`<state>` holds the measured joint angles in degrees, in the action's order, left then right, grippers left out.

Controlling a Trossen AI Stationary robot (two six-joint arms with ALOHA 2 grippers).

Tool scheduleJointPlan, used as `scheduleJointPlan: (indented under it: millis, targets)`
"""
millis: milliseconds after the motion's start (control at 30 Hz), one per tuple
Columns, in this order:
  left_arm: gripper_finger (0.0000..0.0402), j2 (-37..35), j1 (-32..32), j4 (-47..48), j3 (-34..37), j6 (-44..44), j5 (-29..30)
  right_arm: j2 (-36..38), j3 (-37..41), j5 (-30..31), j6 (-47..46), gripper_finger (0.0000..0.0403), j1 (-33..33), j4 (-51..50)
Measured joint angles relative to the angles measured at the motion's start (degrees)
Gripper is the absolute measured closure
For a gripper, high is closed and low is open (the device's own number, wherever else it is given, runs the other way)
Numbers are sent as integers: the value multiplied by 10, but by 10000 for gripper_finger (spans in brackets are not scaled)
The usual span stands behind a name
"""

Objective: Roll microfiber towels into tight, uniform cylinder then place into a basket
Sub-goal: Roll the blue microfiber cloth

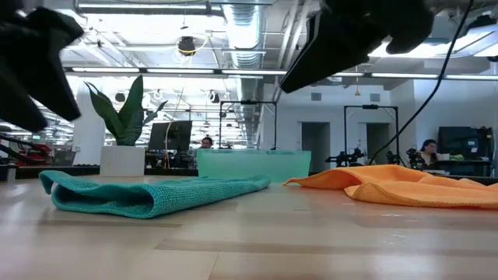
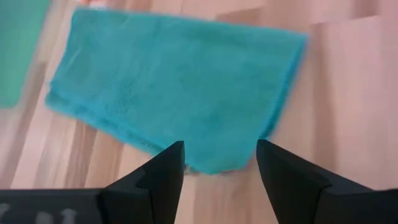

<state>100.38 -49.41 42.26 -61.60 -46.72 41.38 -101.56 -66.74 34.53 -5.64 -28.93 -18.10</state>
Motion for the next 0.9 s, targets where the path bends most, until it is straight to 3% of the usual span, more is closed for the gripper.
scheduleJointPlan:
  millis: [133,300,433,633,900]
  targets:
    - [208,0,-16,-41,9,32,35,0,0,-12,1,306,1,8]
    - [208,0,-10,-131,63,80,27,0,0,-32,1,306,5,8]
    - [208,0,-4,-151,85,92,24,0,0,-32,1,306,7,8]
    - [208,0,16,-202,120,94,-31,0,0,-32,-8,306,11,8]
    - [208,0,50,-270,156,126,-56,0,0,-45,-14,306,14,8]
